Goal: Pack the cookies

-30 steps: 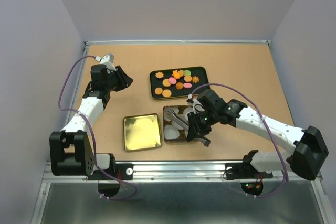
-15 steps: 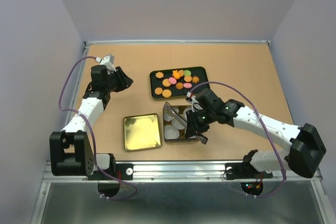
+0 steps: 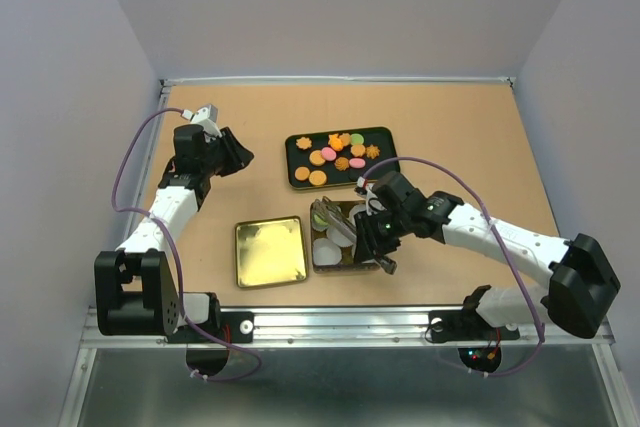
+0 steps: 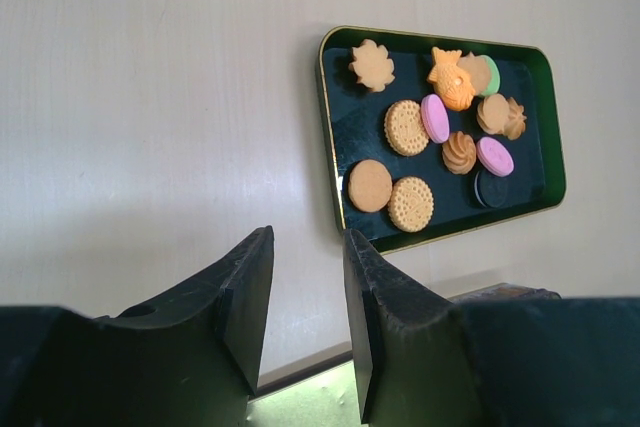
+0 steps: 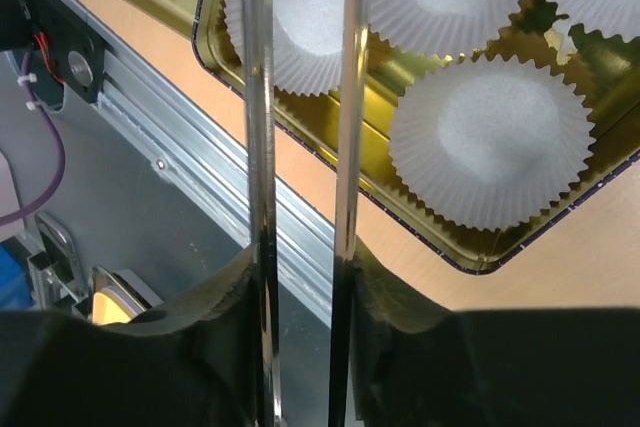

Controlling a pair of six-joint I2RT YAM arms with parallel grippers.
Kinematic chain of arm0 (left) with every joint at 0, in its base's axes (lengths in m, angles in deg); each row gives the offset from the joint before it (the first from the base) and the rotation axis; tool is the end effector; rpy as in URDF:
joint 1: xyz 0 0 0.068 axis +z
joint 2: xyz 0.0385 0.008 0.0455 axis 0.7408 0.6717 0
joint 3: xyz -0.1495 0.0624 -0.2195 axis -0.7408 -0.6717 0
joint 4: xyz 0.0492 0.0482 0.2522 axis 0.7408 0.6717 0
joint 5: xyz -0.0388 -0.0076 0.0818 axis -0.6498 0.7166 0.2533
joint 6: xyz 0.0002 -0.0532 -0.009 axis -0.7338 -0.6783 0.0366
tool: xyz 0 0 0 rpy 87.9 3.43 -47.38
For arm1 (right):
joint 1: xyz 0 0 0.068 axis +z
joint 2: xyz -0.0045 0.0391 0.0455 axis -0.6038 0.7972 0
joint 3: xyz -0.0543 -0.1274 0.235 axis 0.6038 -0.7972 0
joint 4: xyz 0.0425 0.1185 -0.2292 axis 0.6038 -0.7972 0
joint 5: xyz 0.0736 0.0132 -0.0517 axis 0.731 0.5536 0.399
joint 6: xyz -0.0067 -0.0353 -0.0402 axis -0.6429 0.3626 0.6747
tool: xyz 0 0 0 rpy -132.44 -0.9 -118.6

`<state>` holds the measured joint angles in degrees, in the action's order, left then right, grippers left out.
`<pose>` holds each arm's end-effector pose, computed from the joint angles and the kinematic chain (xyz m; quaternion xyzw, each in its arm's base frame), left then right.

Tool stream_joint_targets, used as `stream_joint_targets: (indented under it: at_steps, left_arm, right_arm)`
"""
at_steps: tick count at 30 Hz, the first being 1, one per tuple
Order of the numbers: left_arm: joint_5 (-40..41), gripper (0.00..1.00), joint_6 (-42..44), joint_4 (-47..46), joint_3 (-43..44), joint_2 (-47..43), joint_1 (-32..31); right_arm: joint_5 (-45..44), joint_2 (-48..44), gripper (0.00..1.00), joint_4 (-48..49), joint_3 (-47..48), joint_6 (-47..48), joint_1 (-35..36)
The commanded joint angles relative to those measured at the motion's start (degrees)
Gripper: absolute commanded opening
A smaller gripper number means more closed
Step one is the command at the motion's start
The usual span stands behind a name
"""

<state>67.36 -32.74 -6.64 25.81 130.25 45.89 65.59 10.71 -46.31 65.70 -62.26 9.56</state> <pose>0.2906 -0.0222 0.2659 -0.0418 0.8230 -0.2556 0.5056 0.1618 0.1920 0.2312 -0.2049 0.9206 0.3172 0.0991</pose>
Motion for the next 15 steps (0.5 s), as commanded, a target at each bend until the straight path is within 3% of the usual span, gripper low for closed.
stream_joint_targets:
  at_steps: [1, 7, 15]
  left_arm:
    - [0.3, 0.45, 0.8, -0.9, -0.5, -2.3, -0.5]
    - [0.6, 0.44, 0.8, -0.9, -0.5, -2.4, -0.5]
    - [0.5, 0.45, 0.8, -0.9, -0.3, -2.1, -0.7]
  right_arm:
    - [-0.2, -1.9, 0.43, 3.0, 0.7, 0.2, 0.3]
    - [0.0, -2.7, 0.5, 2.4, 2.6, -0.1, 0.3]
    - [-4.0, -2.1, 0.5, -2.3, 16.2, 1.1, 0.3]
